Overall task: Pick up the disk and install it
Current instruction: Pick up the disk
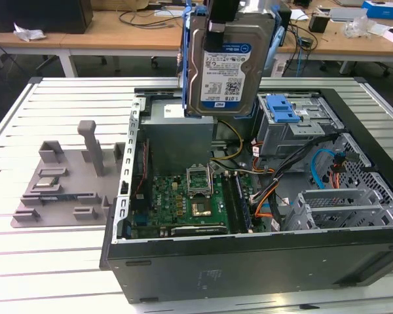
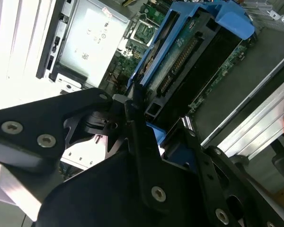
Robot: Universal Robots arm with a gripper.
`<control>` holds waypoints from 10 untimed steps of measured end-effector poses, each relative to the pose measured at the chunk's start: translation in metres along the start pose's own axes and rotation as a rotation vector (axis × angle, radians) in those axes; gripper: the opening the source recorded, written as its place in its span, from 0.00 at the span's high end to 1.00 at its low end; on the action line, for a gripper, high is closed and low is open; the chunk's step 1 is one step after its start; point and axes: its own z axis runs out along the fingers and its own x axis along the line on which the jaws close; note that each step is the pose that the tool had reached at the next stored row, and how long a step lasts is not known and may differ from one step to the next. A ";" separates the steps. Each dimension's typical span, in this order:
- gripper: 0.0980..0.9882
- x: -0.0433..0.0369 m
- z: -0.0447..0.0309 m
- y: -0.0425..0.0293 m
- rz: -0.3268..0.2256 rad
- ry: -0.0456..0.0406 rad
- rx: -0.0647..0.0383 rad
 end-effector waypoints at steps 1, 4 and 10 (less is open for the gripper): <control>0.70 0.0018 0.0000 0.0000 0.000 0.0000 0.000; 0.70 0.0079 0.0000 -0.0002 0.000 -0.0001 0.000; 0.70 0.0240 0.0001 -0.0005 0.000 -0.0001 0.000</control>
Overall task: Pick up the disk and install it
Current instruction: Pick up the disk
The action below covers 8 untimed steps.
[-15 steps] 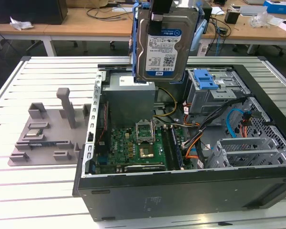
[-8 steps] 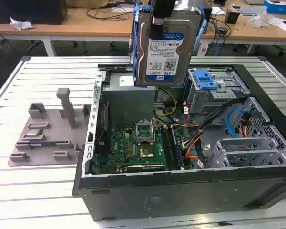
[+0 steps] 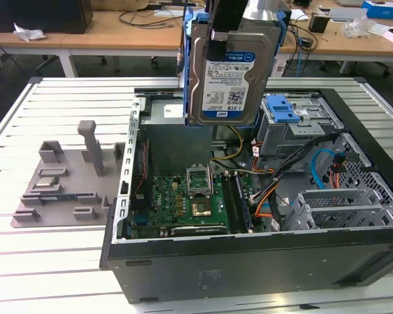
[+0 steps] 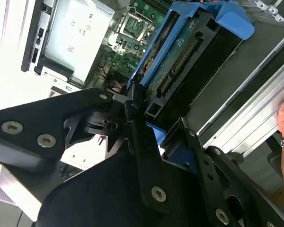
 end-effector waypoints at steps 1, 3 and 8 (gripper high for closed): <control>0.70 0.0037 0.0000 -0.0001 0.000 0.0001 0.000; 0.70 0.0086 0.0000 -0.0002 0.000 0.0001 0.000; 0.70 0.0247 0.0001 -0.0005 0.000 0.0000 0.000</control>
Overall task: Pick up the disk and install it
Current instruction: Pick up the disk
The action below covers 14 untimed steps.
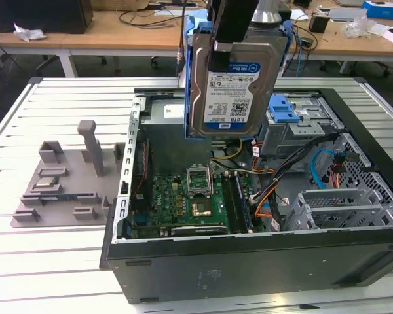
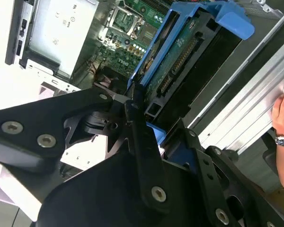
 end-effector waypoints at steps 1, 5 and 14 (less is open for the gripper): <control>0.70 0.0025 0.0000 -0.0001 0.000 0.0000 0.000; 0.70 0.0103 0.0001 -0.0002 0.000 0.0000 0.000; 0.70 0.0454 -0.0001 -0.0007 0.000 0.0000 0.000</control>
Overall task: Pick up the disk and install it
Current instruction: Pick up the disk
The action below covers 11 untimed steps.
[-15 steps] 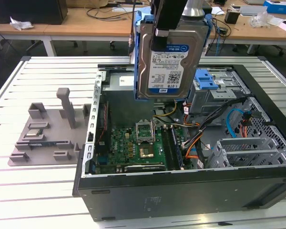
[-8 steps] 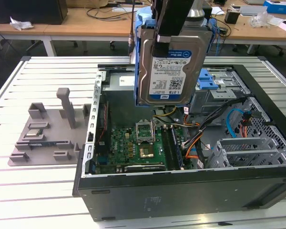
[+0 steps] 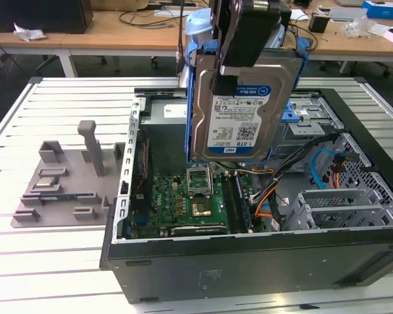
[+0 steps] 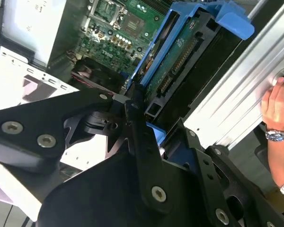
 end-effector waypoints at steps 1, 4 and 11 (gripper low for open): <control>0.70 0.0030 0.0000 0.0000 0.000 0.0000 0.000; 0.70 0.0142 -0.0002 -0.0002 0.000 0.0000 0.000; 0.70 0.0404 -0.0005 -0.0006 0.000 -0.0001 0.000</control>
